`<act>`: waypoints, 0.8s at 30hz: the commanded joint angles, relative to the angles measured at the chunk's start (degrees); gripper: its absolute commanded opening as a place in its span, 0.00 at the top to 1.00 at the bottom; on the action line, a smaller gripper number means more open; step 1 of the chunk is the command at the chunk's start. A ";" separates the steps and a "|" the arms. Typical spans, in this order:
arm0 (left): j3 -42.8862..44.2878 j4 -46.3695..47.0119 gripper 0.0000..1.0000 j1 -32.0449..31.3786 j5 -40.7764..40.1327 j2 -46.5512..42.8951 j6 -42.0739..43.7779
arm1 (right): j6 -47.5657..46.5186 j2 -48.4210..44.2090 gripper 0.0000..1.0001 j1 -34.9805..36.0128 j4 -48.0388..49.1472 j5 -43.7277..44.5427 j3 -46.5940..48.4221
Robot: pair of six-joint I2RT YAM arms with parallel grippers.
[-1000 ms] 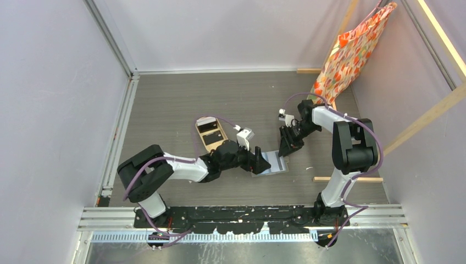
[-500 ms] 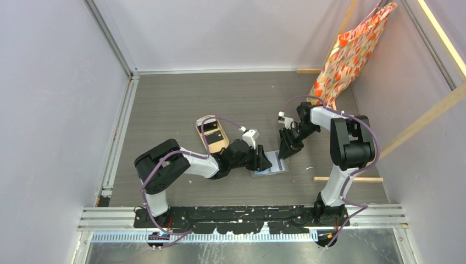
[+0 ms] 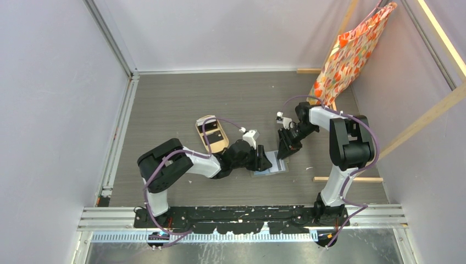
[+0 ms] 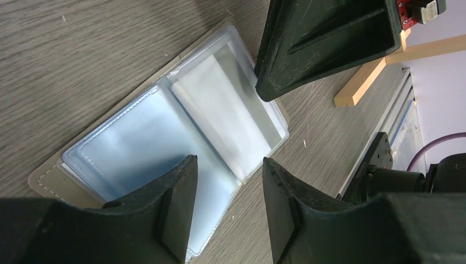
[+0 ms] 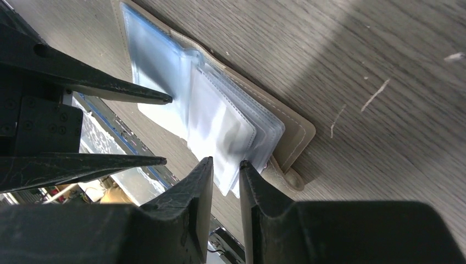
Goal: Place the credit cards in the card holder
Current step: Turn over the card slot in the card holder.
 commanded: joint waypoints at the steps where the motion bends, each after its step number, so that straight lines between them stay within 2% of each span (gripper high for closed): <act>1: -0.67 3.06 0.50 -0.22 -1.76 1.10 -1.11 | 0.13 0.00 0.71 0.50 -1.30 -2.59 1.93; 8: -2.80 8.97 0.47 0.94 0.70 1.84 -2.88 | 1.29 -0.95 0.71 0.58 -0.49 -7.42 2.04; 19: -8.24 23.80 0.42 3.34 6.05 3.85 -6.52 | 3.65 -1.25 0.75 0.70 0.94 -19.20 2.28; 24: -9.14 26.02 0.43 3.82 5.97 4.09 -7.75 | 4.48 -2.83 0.75 0.87 2.46 -17.66 2.38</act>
